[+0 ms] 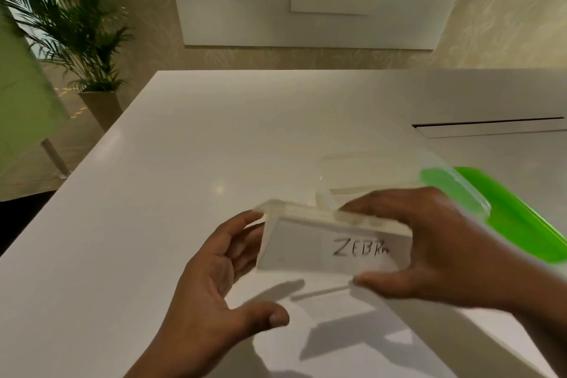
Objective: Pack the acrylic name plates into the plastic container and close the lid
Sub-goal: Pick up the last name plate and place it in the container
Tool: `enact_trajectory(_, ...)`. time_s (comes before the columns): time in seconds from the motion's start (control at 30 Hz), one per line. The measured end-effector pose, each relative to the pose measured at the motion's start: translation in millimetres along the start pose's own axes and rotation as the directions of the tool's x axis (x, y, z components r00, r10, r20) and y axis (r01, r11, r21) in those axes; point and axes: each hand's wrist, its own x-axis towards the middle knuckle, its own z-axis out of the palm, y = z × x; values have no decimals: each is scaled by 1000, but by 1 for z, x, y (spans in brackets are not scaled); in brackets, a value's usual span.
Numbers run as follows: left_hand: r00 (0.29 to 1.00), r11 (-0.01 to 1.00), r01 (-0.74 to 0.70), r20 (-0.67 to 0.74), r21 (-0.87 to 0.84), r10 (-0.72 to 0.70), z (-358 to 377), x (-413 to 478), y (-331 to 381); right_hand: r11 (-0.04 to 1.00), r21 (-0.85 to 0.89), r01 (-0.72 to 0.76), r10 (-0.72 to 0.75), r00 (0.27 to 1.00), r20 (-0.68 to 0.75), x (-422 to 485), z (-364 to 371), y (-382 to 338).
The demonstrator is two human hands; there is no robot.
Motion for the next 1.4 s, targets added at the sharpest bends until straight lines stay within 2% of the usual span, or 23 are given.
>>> enact_trajectory(0.07, 999, 973, 44, -7, 226, -44, -8, 6, -11, 999, -48, -10, 9, 999, -38, 9, -11, 12)
enact_trajectory(0.1, 997, 928, 73, -44, 365, -61, -12, 9, -17, 997, -70, -25, 22, 998, -54, 15, -16, 18)
enact_trajectory(0.2, 983, 697, 181, -157, 694, -98, -25, 17, -40, 989, -131, -61, 49, 995, -88, 31, -27, 43)
enact_trajectory(0.33, 977, 468, 215, -195, 858, -91, -32, 17, -68, 975, -155, -156, 147, 987, -65, 48, -28, 87)
enact_trajectory(0.43, 978, 370, 204, -173, 906, -116, -34, 16, -76, 956, -157, -247, 252, 968, 17, 56, -21, 121)
enact_trajectory(0.73, 981, 357, 194, -174, 914, -88, -34, 16, -77, 895, -282, -345, 405, 894, 192, 59, 6, 169)
enact_trajectory(1.3, 984, 342, 176, -164, 923, -64, -36, 17, -81, 895, -314, -318, 405, 873, 271, 71, 25, 167)
enact_trajectory(1.4, 985, 338, 174, -164, 925, -57, -37, 17, -82, 910, -272, -314, 386, 880, 276, 71, 24, 168)
